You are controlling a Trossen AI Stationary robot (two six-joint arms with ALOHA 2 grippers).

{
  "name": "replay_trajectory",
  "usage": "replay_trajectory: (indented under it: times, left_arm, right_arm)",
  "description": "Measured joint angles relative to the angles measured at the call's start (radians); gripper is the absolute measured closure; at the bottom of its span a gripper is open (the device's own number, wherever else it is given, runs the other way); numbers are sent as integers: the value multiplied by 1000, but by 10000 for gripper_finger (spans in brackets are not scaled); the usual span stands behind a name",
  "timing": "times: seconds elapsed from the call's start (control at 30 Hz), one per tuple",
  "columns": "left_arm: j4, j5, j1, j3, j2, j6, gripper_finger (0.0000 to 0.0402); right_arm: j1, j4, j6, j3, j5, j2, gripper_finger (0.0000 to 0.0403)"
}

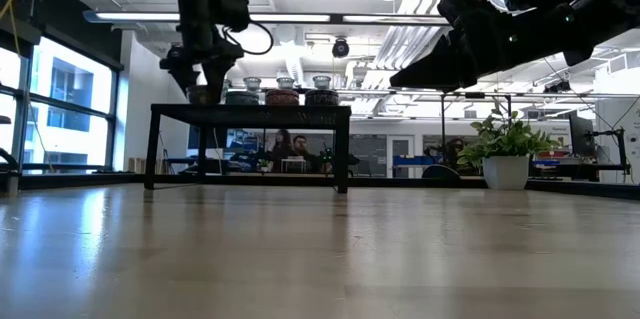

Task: Pick & Place candle stick holders
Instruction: Put the red scented candle on the shelf

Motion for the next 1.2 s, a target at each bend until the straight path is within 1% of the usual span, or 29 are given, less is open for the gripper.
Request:
replay_trajectory:
  times: [0.13,0.3,0.83,1.07,1.2]
  left_arm:
    - [2,-7,17,0,5,0,115]
    - [24,4,17,0,7,-1,115]
    - [18,3,17,-1,37,7,115]
    - [23,1,17,-1,37,8,36]
    - [20,1,17,-1,37,10,24]
  right_arm:
    - [0,0,0,0,0,0,402]
    - [0,0,0,0,0,0,401]
    - [0,0,0,0,0,0,401]
    - [0,0,0,0,0,0,402]
    - [0,0,0,0,0,0,401]
